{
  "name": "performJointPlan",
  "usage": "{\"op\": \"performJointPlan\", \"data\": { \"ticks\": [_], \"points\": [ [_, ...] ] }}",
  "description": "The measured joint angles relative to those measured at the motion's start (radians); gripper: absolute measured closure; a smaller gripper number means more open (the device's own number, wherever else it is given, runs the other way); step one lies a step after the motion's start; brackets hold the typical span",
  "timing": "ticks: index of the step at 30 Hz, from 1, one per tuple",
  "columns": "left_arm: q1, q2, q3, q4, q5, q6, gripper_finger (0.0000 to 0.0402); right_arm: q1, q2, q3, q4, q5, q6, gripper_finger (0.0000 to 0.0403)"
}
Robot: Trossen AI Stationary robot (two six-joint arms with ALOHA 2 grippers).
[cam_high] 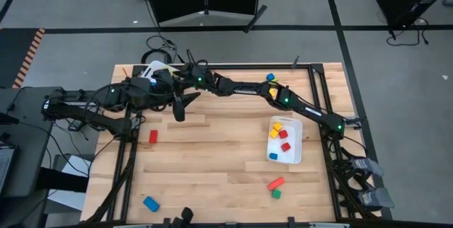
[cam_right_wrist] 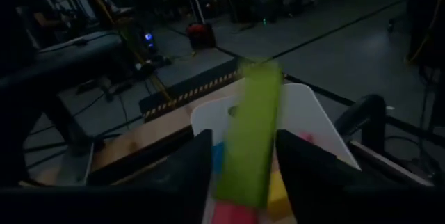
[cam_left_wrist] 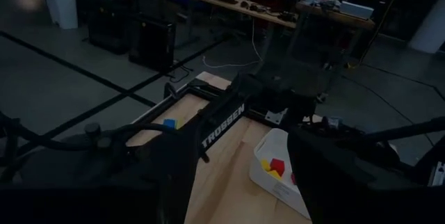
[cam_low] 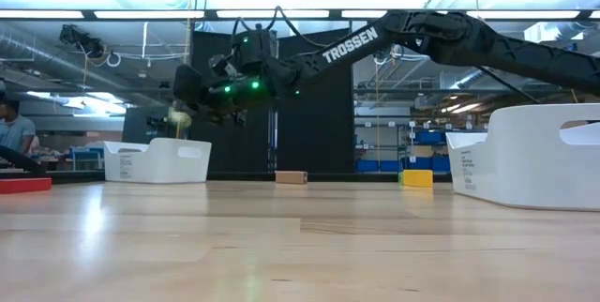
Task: Sort blocks by size
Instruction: Put the left light green rectangular block into the top white bin, then put the red rectangular block into the top white bin
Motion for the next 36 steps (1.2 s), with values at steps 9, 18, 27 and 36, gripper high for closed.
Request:
{"op": "performJointPlan", "data": {
  "ticks": [9, 18, 27, 36],
  "points": [
    [0.0, 0.0, 0.0, -0.004, 0.0, -0.001, 0.0172, -0.005, -0.015, -0.001, -0.039, -0.068, -0.04, 0.0131],
    [0.0, 0.0, 0.0, -0.019, 0.0, -0.008, 0.0172, 0.016, -0.165, -0.112, -0.064, 0.024, -0.148, 0.0191],
    [0.0, 0.0, 0.0, -0.161, -0.048, -0.131, 0.0172, 0.031, -0.553, -0.858, 0.398, 0.124, -0.154, 0.0262],
    [0.016, 0.169, 0.0, -0.791, -0.14, -0.611, 0.0172, 0.058, -1.085, -1.497, 0.545, 0.18, -0.208, 0.0256]
  ]
}}
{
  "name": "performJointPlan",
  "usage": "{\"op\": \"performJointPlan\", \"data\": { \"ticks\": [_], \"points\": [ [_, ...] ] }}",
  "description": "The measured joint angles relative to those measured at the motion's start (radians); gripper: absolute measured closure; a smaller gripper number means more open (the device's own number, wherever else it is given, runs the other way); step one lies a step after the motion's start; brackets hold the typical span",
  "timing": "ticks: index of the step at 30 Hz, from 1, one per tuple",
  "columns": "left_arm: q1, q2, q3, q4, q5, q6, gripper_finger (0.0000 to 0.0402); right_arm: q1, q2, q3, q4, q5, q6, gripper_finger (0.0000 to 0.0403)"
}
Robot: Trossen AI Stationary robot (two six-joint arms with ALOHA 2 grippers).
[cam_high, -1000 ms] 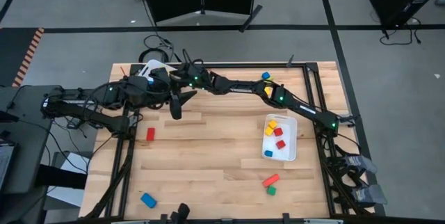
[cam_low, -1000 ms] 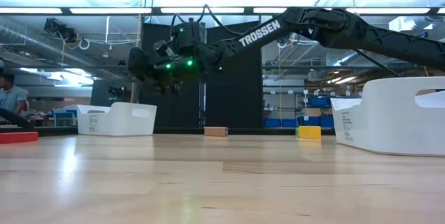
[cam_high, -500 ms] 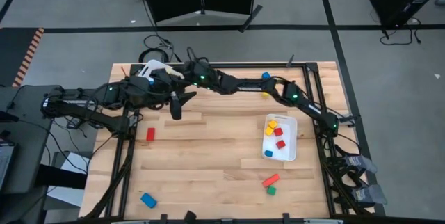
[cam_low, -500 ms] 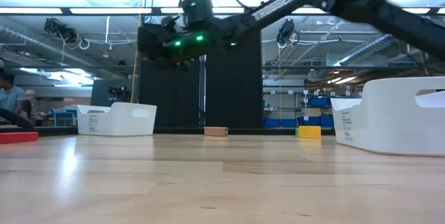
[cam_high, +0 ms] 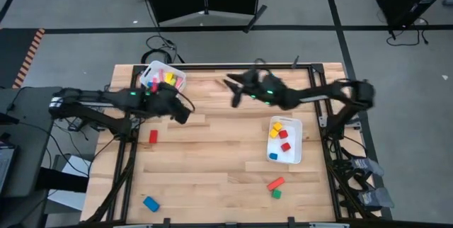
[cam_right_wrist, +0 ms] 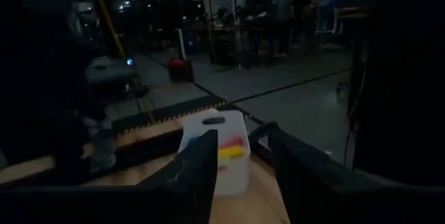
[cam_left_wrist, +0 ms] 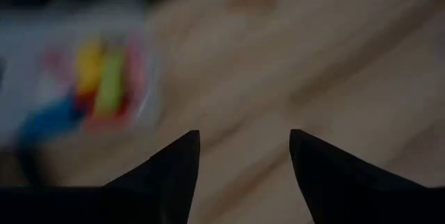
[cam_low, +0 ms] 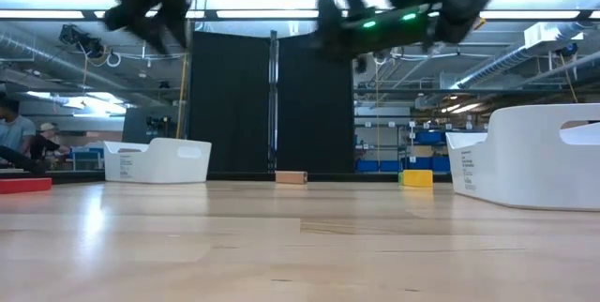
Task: Sort blocks by size
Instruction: Put the red rectangular block into the top white bin
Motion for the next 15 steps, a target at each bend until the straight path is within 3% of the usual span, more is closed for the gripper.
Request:
{"op": "performJointPlan", "data": {
  "ticks": [5, 10, 15],
  "points": [
    [-0.001, 0.182, 0.0, -0.27, 0.146, -0.218, 0.0172, 0.042, -0.25, -0.194, 0.005, 0.0, -0.006, 0.0247],
    [-0.021, 0.332, 0.0, -0.275, 0.254, -0.253, 0.0172, 0.088, -0.431, -0.321, -0.001, 0.0, -0.008, 0.0247],
    [-0.037, 0.443, 0.0, -0.299, 0.265, -0.284, 0.0172, 0.143, -0.526, -0.394, -0.004, 0.0, -0.009, 0.0247]
  ]
}}
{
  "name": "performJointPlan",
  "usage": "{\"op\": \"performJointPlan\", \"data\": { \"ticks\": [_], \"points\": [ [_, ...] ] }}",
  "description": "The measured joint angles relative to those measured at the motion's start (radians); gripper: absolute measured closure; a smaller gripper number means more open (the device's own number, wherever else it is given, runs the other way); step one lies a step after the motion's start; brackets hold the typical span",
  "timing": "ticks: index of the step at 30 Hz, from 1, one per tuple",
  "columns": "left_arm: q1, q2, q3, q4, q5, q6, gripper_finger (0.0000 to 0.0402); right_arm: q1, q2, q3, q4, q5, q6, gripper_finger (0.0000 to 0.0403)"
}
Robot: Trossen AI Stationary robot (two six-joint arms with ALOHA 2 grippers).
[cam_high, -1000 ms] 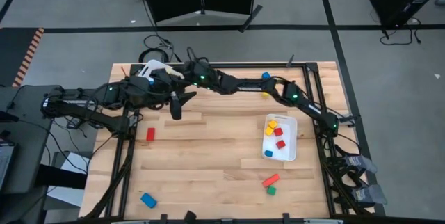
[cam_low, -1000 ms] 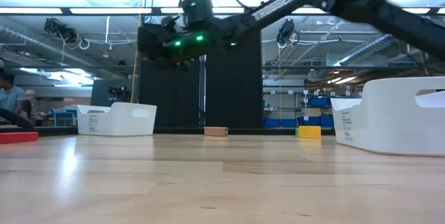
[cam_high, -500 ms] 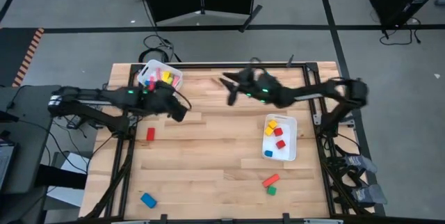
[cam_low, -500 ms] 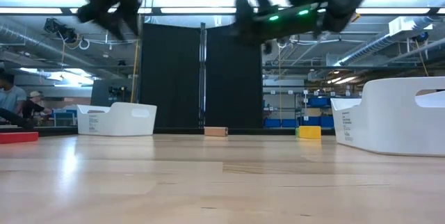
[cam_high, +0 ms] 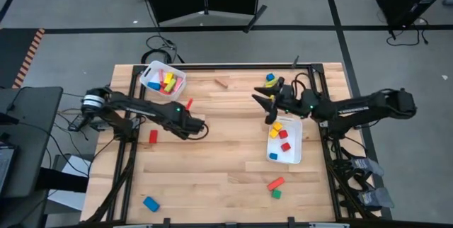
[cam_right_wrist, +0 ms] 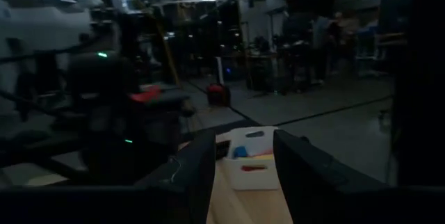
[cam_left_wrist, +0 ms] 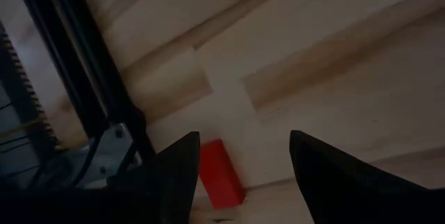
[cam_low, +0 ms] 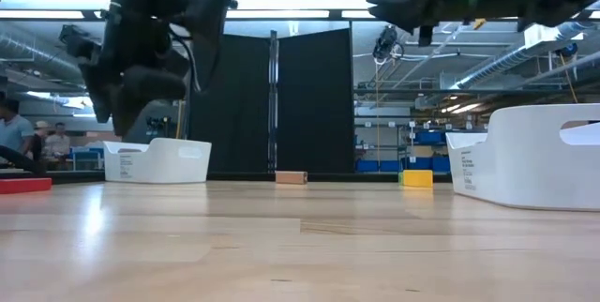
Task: Sort blocks by size
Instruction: Put the red rectangular block into the top white bin
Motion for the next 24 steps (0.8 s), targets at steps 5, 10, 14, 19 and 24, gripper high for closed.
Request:
{"op": "performJointPlan", "data": {
  "ticks": [5, 10, 14, 19, 24],
  "points": [
    [-0.026, 0.011, -0.063, 0.079, 0.037, -0.027, 0.0172, 0.037, -0.014, -0.017, -0.003, 0.054, -0.048, 0.0247],
    [-0.082, -0.059, -0.193, 0.172, 0.118, -0.137, 0.0172, 0.043, -0.004, -0.017, -0.003, 0.057, -0.081, 0.0247],
    [-0.135, -0.153, -0.268, 0.229, 0.135, -0.271, 0.0172, 0.043, 0.002, -0.017, 0.003, 0.059, -0.093, 0.0247],
    [-0.185, -0.256, -0.32, 0.19, 0.15, -0.413, 0.0172, 0.043, 0.005, -0.017, 0.004, 0.059, -0.104, 0.0247],
    [-0.193, -0.324, -0.396, 0.222, 0.16, -0.474, 0.0172, 0.043, 0.005, -0.017, 0.004, 0.059, -0.104, 0.0247]
  ]
}}
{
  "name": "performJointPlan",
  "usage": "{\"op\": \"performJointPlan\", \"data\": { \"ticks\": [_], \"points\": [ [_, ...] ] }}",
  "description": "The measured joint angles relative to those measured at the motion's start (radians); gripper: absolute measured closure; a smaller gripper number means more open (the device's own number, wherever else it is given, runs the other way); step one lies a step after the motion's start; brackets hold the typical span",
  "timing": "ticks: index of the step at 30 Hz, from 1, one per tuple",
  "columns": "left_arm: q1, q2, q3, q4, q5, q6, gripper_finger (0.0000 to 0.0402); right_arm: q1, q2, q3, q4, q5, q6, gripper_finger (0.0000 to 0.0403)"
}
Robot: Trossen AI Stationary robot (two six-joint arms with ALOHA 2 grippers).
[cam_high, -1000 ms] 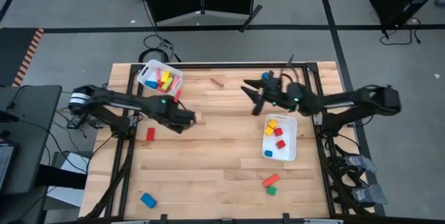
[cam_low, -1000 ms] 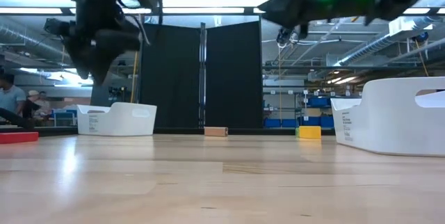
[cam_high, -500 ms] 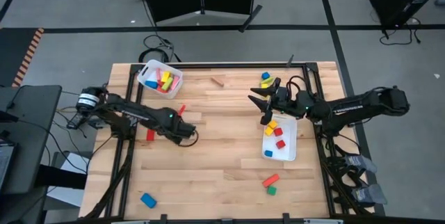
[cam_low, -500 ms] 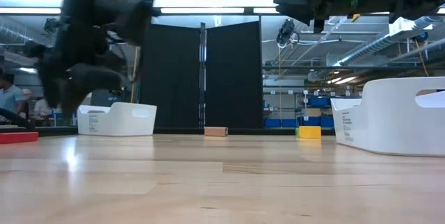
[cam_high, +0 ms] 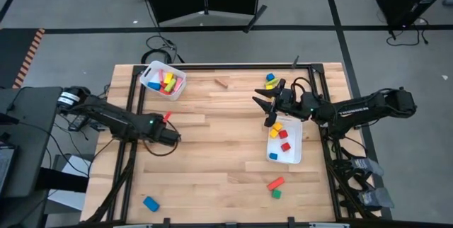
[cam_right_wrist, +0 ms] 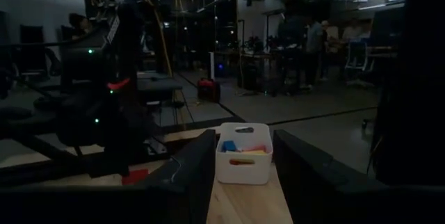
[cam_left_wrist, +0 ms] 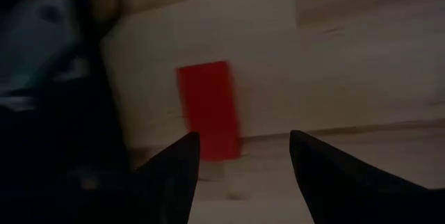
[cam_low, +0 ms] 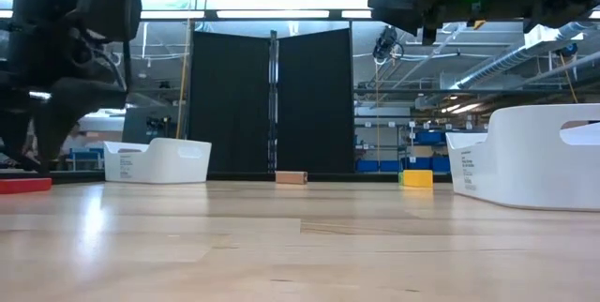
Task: Sort blocks by size
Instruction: Put the red rectangular block into the top white bin
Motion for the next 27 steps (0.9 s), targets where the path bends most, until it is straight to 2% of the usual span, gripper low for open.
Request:
{"op": "performJointPlan", "data": {
  "ticks": [16, 27],
  "points": [
    [0.034, 0.033, -0.024, 0.027, -0.047, -0.059, 0.0172, -0.001, 0.0, 0.0, 0.0, 0.0, 0.0, 0.0247],
    [0.119, 0.144, -0.024, 0.021, 0.048, -0.001, 0.0172, -0.001, 0.0, 0.0, -0.001, 0.0, -0.018, 0.0247]
  ]
}}
